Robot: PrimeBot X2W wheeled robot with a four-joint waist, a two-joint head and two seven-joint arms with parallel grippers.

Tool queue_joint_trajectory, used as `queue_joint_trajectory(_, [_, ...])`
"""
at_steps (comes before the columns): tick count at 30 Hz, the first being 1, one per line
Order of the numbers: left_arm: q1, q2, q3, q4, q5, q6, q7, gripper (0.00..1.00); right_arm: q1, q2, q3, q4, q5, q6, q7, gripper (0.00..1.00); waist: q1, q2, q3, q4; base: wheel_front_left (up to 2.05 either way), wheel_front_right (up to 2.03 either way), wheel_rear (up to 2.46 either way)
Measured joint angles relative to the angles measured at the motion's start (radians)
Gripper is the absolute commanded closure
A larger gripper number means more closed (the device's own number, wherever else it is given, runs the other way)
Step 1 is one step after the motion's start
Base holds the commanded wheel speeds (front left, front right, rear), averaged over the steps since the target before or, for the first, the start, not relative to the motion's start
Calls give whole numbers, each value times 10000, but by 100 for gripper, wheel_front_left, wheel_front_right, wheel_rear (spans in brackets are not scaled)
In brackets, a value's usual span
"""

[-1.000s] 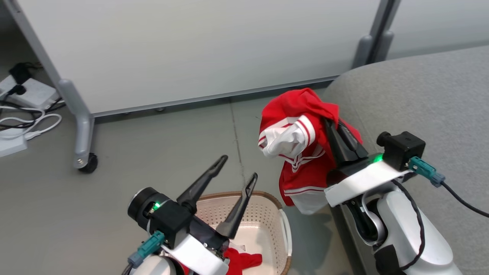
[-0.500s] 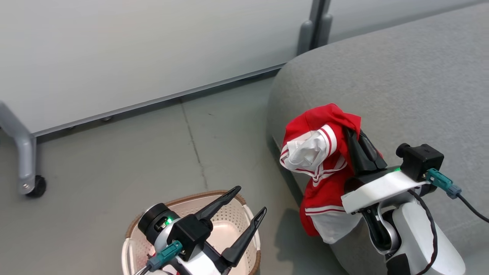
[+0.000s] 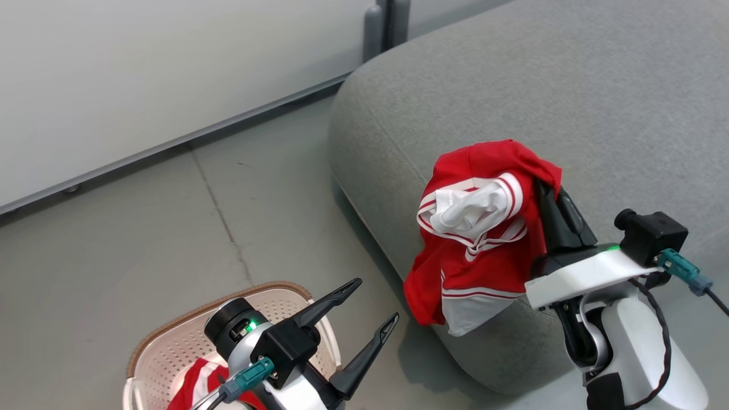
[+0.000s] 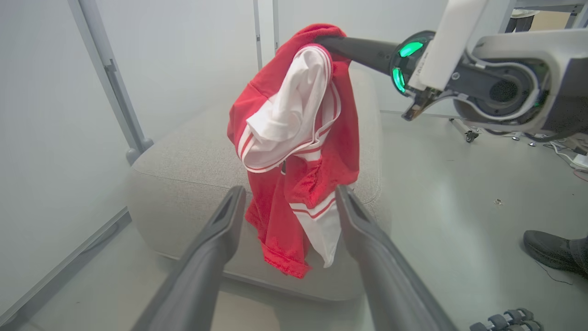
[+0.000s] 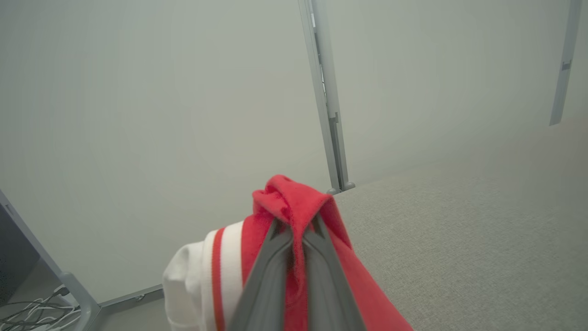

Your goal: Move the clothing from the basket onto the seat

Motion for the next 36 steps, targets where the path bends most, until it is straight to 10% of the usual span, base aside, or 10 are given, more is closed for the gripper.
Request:
queue_joint_trajectory(16, [-1109, 805, 257, -892, 215, 61, 529, 0, -3213, 10, -2508, 194, 52, 0, 0, 100, 0, 0, 1752, -1022, 0, 0, 0])
queue_joint_trajectory(36, [-3156, 1739, 242, -1952, 639, 17, 1101, 0, -5688, -458, -4194, 2462, -566, 2, -2, 100, 1, 0, 4938, -16, 0, 0, 0])
